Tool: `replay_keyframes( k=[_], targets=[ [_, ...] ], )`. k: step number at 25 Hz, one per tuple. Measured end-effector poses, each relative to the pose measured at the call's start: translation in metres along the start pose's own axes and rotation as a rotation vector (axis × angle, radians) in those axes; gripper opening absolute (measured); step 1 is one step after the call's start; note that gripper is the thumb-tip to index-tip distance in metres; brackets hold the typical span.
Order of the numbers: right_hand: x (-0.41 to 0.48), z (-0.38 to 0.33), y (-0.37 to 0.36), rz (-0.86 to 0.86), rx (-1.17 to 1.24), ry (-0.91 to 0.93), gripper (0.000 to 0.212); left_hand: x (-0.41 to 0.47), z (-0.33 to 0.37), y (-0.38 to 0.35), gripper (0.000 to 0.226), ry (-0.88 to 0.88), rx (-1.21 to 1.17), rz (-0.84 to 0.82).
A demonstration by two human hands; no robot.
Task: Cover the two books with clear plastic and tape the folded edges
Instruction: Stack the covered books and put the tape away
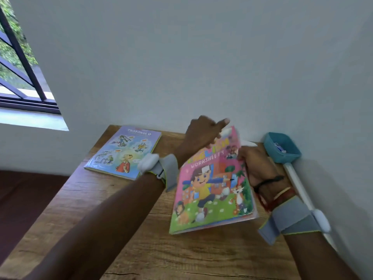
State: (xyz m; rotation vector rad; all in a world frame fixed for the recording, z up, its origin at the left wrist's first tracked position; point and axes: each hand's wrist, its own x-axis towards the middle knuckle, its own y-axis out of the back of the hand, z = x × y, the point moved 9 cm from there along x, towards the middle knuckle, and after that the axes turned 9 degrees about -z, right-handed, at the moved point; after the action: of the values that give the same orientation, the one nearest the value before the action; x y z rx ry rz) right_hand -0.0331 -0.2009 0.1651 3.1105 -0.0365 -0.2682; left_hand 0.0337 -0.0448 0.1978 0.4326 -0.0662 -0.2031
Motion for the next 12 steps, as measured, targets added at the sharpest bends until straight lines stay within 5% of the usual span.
replay_keyframes(
  k=[3,6,8,10,12],
  targets=[
    [0.023,0.048,0.014,0.054,-0.105,-0.03,0.007,-0.006,-0.065,-0.002,0.051,0.065,0.338,0.075],
    [0.031,0.073,0.009,0.049,-0.314,-0.023,0.033,-0.026,-0.116,0.025,0.03,0.059,0.319,0.197],
    [0.037,0.087,0.007,0.017,-0.371,-0.023,0.024,-0.043,-0.139,0.071,0.023,0.096,0.358,0.355],
    [0.051,0.094,0.004,0.022,-0.484,-0.029,0.024,-0.061,-0.167,0.128,0.033,0.232,0.466,0.513],
    [0.058,0.086,-0.003,0.095,-0.781,-0.066,0.04,-0.073,-0.202,0.171,0.059,0.482,0.607,0.48]
  ],
)
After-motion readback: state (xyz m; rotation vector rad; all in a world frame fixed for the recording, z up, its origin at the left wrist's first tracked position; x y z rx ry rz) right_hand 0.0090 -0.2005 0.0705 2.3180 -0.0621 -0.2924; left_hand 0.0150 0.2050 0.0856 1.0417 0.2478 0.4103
